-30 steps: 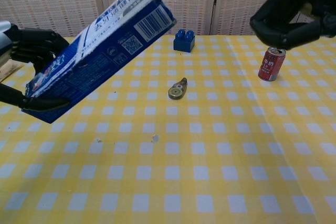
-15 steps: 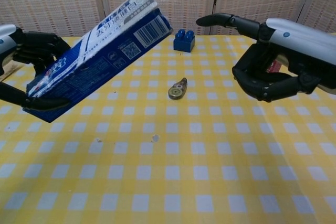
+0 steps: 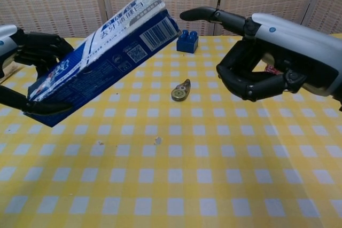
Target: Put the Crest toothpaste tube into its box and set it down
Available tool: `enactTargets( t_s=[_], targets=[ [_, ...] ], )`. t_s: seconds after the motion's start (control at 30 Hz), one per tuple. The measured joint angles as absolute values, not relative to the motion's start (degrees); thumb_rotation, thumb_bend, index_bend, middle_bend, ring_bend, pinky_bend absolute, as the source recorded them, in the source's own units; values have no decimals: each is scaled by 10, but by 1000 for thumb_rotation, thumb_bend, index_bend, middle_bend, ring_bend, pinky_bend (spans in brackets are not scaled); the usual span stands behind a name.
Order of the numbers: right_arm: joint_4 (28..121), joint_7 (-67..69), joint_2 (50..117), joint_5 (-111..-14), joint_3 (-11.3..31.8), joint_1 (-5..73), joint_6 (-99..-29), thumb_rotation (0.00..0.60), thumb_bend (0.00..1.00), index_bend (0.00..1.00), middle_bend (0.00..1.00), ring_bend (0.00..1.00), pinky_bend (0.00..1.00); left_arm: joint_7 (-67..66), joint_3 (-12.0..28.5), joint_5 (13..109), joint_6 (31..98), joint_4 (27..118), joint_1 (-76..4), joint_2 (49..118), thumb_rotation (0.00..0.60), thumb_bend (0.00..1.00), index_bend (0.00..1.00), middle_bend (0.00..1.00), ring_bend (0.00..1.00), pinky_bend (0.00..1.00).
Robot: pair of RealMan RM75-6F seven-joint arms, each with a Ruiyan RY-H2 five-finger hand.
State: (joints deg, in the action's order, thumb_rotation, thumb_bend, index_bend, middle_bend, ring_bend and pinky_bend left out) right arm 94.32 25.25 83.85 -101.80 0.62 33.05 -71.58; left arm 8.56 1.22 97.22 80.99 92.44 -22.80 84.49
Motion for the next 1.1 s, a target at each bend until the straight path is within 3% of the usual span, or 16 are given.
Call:
enactTargets(
  t_s=[0.8,1.1],
  targets=[
    [936,259,887,-999,8,368,-679,600,683,0,894,990,984,71,6,986,814,931,-228,847,600,256,544,764,676,717],
    [946,261,856,-1010,3,338,-751,600,684,0,870,974,984,82,12,980,825,917,-225,838,600,256,547,769,677,717]
  ],
)
